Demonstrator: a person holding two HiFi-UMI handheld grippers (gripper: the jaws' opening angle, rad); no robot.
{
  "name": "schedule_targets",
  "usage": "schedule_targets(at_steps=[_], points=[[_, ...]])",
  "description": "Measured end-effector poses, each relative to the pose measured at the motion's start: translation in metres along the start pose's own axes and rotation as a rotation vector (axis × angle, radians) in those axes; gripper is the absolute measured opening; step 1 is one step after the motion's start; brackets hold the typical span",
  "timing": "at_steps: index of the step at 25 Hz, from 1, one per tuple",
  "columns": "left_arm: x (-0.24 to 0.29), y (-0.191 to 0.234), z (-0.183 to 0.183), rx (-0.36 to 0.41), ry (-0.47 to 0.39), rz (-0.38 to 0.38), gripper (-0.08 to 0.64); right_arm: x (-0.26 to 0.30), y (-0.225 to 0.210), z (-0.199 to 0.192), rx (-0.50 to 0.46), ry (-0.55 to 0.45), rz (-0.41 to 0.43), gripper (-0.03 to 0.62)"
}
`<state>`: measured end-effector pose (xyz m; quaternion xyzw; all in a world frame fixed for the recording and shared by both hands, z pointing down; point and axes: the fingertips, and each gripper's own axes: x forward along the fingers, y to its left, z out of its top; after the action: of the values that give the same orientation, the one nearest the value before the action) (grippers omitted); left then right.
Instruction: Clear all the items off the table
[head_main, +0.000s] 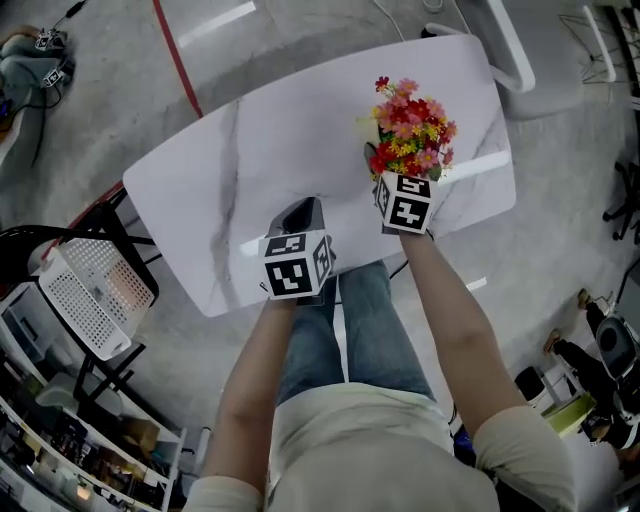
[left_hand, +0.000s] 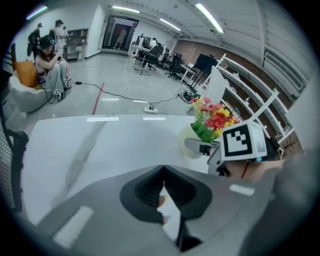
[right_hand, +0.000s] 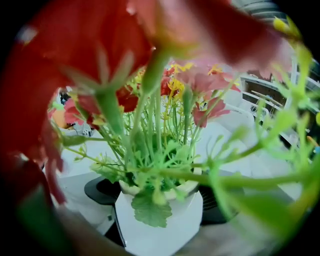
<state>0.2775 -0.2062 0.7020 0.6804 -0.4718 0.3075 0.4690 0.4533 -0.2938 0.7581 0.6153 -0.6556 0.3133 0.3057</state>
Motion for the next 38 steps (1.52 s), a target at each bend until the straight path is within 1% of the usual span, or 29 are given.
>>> schedule_targets(at_steps=[5, 12, 15, 20, 27, 31, 38], points=[[-0.018, -0.005, 0.000, 0.002, -0.010, 0.004, 0.008, -0.029, 0.006, 0.014, 0.018, -0.020, 0.017, 0.480], [-0.042, -0.028, 0.009, -0.010, -0.036, 0.014, 0.008, -0.071, -0.002, 0.043, 0.030, -0.047, 0.047, 0.480], [-0.052, -0.026, 0.013, -0.015, -0.045, 0.019, 0.008, -0.083, 0.005, 0.053, 0.030, -0.055, 0.056, 0.480], [-0.074, -0.037, 0.020, -0.024, -0.065, 0.029, 0.008, -0.110, 0.001, 0.071, 0.012, -0.064, 0.070, 0.480], [-0.107, -0.047, 0.033, -0.047, -0.101, 0.057, 0.008, -0.150, 0.003, 0.093, -0.042, -0.073, 0.109, 0.480], [-0.123, -0.055, 0.039, -0.056, -0.121, 0.073, 0.008, -0.170, 0.003, 0.104, -0.049, -0.091, 0.137, 0.480], [-0.145, -0.073, 0.047, -0.065, -0.173, 0.097, 0.008, -0.199, 0.003, 0.119, -0.093, -0.111, 0.191, 0.480]])
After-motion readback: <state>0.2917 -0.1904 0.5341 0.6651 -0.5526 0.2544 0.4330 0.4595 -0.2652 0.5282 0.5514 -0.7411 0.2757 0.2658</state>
